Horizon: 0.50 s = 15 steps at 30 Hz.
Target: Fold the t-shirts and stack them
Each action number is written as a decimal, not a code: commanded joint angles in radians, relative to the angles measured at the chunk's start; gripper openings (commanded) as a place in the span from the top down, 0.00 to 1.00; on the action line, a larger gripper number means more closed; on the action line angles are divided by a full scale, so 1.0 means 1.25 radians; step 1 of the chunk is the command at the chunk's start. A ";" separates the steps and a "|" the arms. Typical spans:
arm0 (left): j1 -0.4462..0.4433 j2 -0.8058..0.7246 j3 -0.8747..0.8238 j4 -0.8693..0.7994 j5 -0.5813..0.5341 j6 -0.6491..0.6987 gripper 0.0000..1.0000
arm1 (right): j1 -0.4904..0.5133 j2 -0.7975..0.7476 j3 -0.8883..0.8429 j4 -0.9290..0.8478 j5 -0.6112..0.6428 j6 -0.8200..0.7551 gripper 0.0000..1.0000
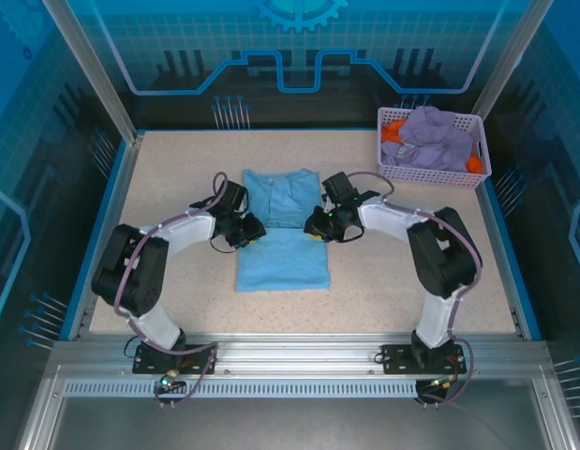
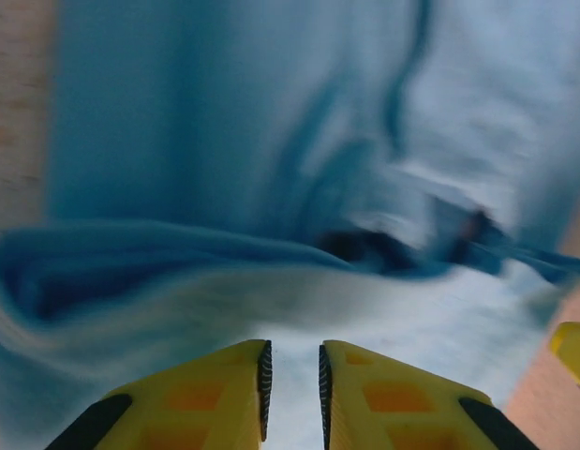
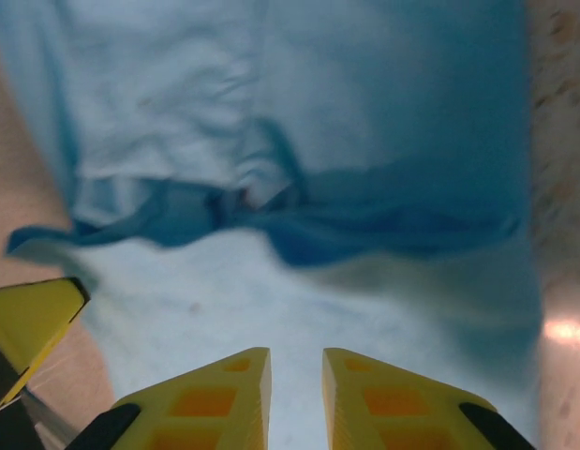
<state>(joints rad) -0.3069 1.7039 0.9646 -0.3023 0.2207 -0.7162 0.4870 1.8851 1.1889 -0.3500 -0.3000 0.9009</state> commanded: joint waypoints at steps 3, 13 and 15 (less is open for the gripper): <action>0.092 0.062 -0.035 0.072 0.026 0.004 0.73 | -0.084 0.085 0.000 -0.009 -0.066 -0.012 0.79; 0.096 -0.038 0.001 0.006 0.022 -0.001 0.34 | -0.083 -0.055 -0.060 0.013 -0.078 -0.017 0.72; 0.082 -0.115 -0.005 -0.022 -0.007 -0.002 0.27 | -0.057 -0.114 -0.096 0.031 -0.069 -0.017 0.70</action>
<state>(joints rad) -0.1936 1.6833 0.9520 -0.2562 0.2661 -0.7189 0.3832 1.8576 1.1118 -0.3244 -0.3965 0.8837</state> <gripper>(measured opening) 0.709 0.298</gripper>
